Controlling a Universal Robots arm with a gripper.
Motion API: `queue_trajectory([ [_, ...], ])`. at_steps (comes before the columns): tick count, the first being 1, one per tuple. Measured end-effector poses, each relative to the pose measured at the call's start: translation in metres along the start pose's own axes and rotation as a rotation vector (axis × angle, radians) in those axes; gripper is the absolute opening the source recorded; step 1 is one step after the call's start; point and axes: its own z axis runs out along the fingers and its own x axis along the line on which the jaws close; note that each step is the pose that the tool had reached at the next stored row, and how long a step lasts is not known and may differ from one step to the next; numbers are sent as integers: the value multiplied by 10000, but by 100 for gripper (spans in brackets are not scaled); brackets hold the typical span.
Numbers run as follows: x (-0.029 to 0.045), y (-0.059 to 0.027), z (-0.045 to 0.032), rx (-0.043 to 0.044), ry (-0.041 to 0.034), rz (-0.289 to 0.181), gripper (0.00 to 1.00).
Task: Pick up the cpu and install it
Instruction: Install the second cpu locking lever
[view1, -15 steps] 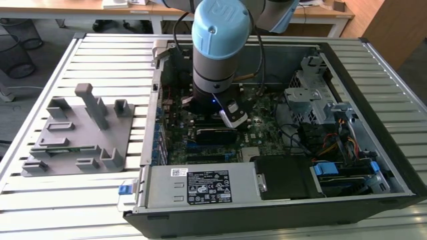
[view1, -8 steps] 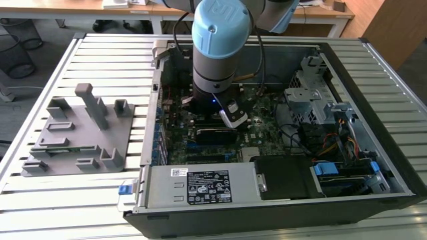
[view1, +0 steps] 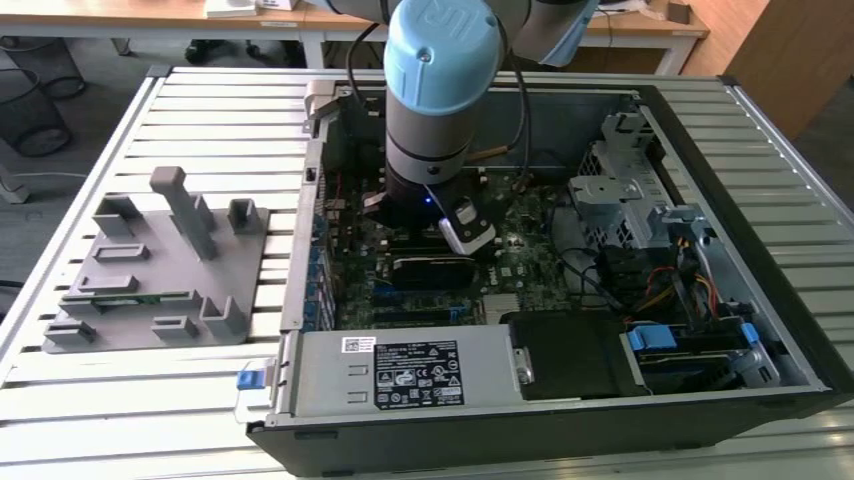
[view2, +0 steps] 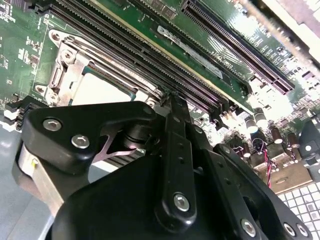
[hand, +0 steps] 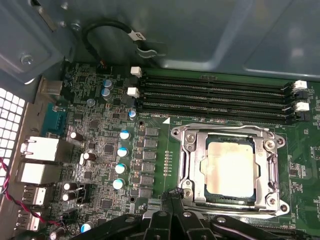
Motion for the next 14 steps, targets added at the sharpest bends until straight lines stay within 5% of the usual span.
queue_trajectory([
  [14, 0, 43, 4, 0, 0, 0, 11],
])
